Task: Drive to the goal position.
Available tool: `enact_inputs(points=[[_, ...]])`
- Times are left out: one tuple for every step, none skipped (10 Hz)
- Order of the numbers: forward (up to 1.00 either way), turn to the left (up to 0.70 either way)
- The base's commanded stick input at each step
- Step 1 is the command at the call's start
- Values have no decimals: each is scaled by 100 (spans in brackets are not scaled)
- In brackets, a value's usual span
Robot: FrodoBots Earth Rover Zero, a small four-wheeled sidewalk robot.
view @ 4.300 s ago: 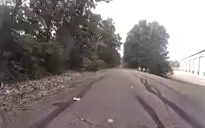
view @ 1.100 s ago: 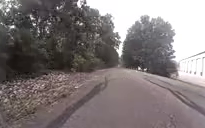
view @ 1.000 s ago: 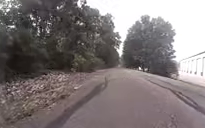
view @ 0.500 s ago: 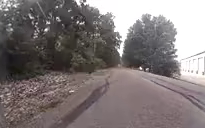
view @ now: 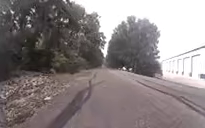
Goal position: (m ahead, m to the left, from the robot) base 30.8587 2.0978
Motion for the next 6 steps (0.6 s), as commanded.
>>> enact_inputs(points=[[70, 0], [70, 0], [70, 0], [70, 0], [70, 0], [70, 0]])
